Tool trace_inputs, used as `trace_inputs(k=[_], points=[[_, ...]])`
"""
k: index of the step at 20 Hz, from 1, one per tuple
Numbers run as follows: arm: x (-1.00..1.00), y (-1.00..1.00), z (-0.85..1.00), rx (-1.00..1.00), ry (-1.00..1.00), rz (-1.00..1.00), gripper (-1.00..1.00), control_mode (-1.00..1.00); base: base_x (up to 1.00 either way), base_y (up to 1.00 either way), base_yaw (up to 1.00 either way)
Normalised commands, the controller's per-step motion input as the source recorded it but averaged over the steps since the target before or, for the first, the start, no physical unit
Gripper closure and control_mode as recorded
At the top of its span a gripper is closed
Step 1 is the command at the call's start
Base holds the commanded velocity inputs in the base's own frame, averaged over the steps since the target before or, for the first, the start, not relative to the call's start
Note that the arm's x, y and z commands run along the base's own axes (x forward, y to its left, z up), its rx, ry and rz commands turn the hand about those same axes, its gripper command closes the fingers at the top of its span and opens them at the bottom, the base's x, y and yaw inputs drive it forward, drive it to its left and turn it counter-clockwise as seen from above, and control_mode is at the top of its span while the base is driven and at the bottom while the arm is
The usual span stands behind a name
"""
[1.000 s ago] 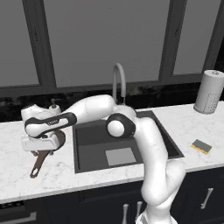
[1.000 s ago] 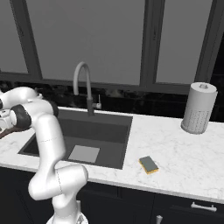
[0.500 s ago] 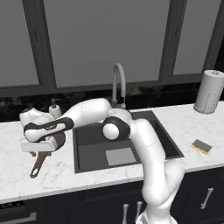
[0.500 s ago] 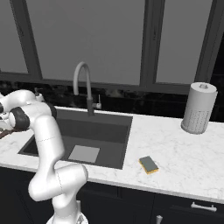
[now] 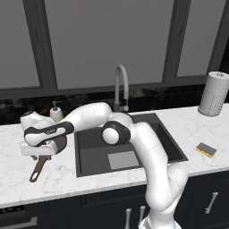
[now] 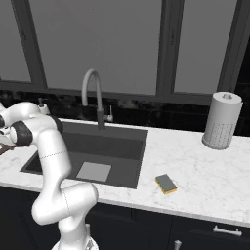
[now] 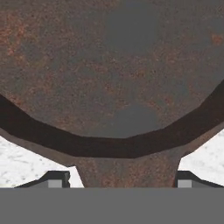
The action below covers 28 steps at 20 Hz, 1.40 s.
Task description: Pick the pan and sponge and place them into the sink. Then turn on the water.
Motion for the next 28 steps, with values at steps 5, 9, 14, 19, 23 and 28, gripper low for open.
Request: trace_inputs(k=[5, 9, 14, 19, 23, 28], points=[[0.03, 0.00, -0.34, 0.01, 0.00, 0.00, 1.00, -1.00, 0.00, 0.00, 0.00], [0.00, -0.03, -0.56, 0.05, -0.01, 0.00, 1.00, -1.00, 0.00, 0.00, 0.00], [0.00, -0.09, -0.18, 0.00, 0.00, 0.00, 1.00, -1.00, 0.00, 0.00, 0.00], [-0.02, -0.50, 0.02, -0.01, -0.03, 0.00, 1.00, -1.00, 0.00, 0.00, 0.00], [-0.04, -0.97, 0.24, 0.00, 0.02, -0.08, 1.00, -1.00, 0.00, 0.00, 0.00], [0.00, -1.00, 0.21, 0.00, 0.05, -0.24, 1.00, -1.00, 0.00, 0.00, 0.00]])
